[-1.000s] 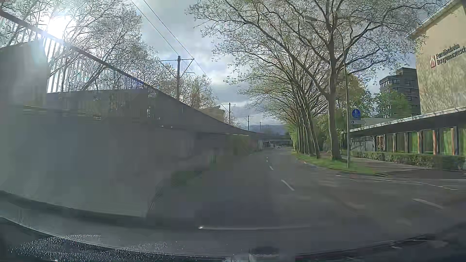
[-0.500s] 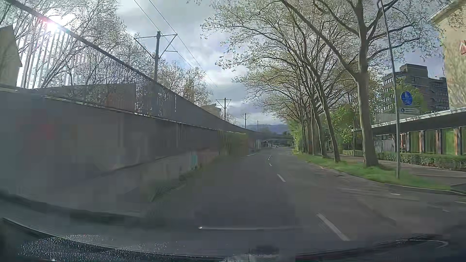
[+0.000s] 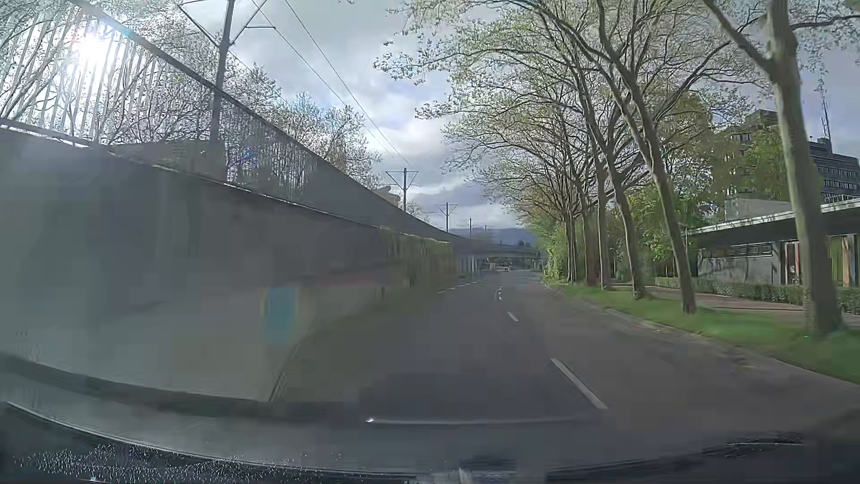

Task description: Follow the waypoints while adhering to traffic rules and regulations

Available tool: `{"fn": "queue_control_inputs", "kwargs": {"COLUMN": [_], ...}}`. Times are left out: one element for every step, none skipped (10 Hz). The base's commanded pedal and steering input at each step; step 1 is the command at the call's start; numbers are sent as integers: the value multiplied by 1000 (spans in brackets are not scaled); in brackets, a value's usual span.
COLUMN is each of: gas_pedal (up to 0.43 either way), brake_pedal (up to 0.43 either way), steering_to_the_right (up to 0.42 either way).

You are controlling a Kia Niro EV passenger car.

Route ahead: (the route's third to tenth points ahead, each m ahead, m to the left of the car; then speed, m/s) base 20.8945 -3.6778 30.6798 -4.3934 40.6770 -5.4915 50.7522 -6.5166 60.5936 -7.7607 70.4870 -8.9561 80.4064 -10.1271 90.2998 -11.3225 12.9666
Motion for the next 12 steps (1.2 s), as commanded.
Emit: {"fn": "queue_control_inputs", "kwargs": {"gas_pedal": [98,98,98,98,98,98,98,98,98,98,98,98], "brake_pedal": [0,0,0,0,0,0,0,0,0,0,0,0], "steering_to_the_right": [11,11,11,13,15,15,15,14,15,15,14,12]}}
